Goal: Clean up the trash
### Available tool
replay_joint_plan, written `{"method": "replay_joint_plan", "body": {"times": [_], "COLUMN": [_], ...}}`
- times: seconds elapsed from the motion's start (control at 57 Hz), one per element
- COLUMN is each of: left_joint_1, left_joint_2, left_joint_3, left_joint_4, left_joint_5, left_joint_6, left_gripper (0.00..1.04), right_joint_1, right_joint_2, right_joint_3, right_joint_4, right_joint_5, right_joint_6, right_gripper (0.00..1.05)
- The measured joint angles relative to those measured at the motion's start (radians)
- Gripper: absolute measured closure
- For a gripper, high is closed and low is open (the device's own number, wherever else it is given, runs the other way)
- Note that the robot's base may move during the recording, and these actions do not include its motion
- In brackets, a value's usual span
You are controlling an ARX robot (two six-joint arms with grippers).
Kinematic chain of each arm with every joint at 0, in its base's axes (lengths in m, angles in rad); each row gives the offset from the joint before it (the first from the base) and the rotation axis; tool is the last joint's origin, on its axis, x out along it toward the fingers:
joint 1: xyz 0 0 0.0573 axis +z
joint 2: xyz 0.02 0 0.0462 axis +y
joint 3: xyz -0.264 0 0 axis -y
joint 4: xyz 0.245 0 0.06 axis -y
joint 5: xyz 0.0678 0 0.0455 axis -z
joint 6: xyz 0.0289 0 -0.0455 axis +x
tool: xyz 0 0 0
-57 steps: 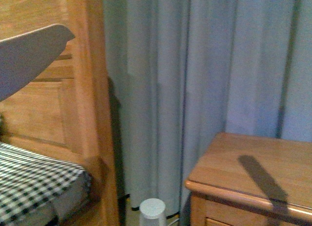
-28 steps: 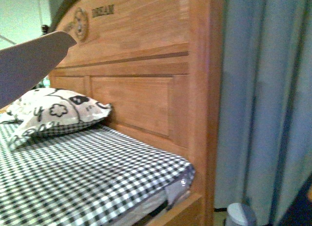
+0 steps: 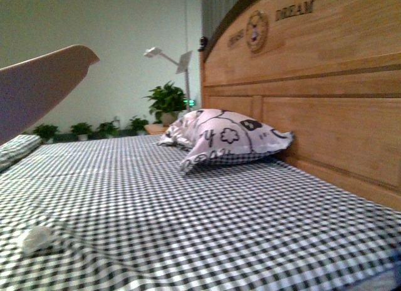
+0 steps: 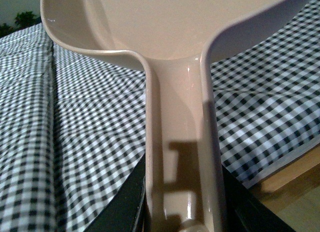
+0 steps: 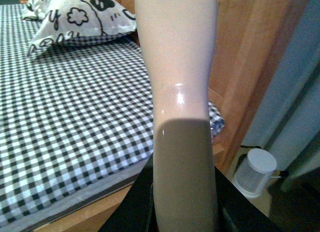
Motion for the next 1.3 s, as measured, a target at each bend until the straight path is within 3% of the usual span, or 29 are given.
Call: {"method": "replay_joint_plan", "body": {"times": [0.333, 0.421, 0.561, 0.947, 1.298], "left_joint_1": [0.002, 0.073, 0.225, 0.281, 0.225], "left_joint_2": [-0.002, 0.044, 0.294, 0.752, 0.933], "left_joint_3": [0.000, -0.006, -0.005, -0.024, 0.009], "left_joint_4": [0.000, 0.064, 0.206, 0.291, 0.381], "left_joint_5": [0.003, 0.182, 0.278, 0.240, 0.179], "left_joint_6": [0.000, -0.068, 0.063, 0.516, 0.584], "left_gripper": [0.78, 0.78, 0.78, 0.78, 0.78], "right_joint_1": [0.000, 0.001, 0.001, 0.001, 0.001], "right_joint_2": [0.003, 0.000, 0.000, 0.000, 0.000], "right_joint_3": [0.000, 0.000, 0.000, 0.000, 0.000], "right_joint_4": [0.000, 0.000, 0.000, 0.000, 0.000], "right_joint_5": [0.000, 0.000, -0.001, -0.001, -0.001], "right_joint_6": [0.000, 0.000, 0.000, 0.000, 0.000], "right_gripper": [0.85, 0.85, 0.85, 0.85, 0.85]}}
